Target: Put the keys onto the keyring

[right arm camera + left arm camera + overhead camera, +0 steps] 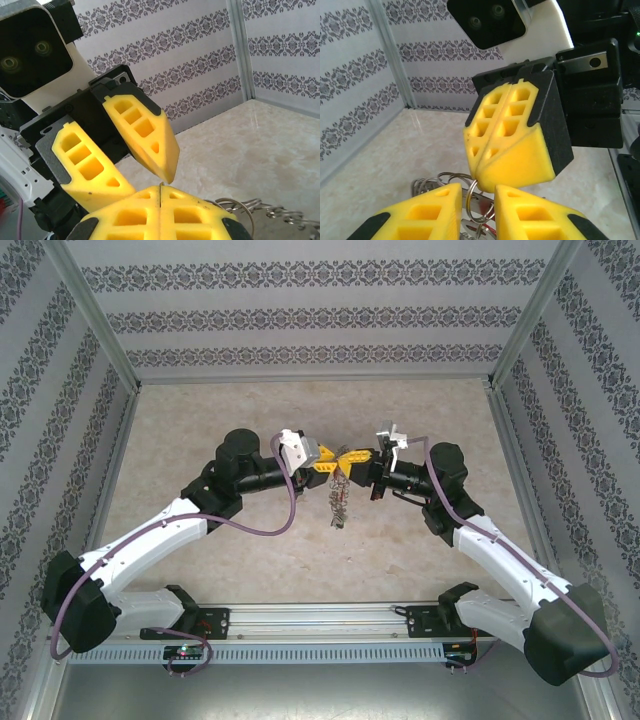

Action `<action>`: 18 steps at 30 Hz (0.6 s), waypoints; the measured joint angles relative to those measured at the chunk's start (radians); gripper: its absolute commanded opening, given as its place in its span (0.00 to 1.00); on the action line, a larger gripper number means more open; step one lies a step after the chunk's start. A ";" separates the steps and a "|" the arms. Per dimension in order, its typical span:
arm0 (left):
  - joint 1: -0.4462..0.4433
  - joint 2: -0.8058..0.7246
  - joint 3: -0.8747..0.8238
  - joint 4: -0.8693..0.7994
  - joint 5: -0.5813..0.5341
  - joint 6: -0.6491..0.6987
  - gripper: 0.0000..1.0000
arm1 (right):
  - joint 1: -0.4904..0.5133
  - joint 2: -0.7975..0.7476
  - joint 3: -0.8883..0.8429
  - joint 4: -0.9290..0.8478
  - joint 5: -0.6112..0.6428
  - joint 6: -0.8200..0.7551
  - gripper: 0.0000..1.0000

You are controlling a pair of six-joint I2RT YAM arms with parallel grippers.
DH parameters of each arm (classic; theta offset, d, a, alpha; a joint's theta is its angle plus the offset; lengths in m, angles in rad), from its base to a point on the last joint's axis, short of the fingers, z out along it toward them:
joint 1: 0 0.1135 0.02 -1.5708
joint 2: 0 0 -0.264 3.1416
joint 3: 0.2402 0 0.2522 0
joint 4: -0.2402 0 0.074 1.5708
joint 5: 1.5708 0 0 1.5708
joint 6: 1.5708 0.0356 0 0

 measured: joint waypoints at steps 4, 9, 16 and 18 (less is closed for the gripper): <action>0.000 0.000 0.000 -0.015 -0.013 -0.009 0.28 | 0.002 0.008 0.001 -0.008 -0.006 -0.005 0.00; 0.002 0.000 0.000 -0.021 -0.042 -0.034 0.31 | 0.002 0.015 0.008 -0.014 -0.018 -0.022 0.00; 0.016 0.000 -0.002 -0.021 -0.031 -0.068 0.30 | 0.006 0.015 0.011 -0.019 -0.026 -0.037 0.00; 0.021 0.000 -0.002 -0.021 -0.007 -0.072 0.31 | 0.007 0.015 0.011 -0.019 -0.029 -0.043 0.00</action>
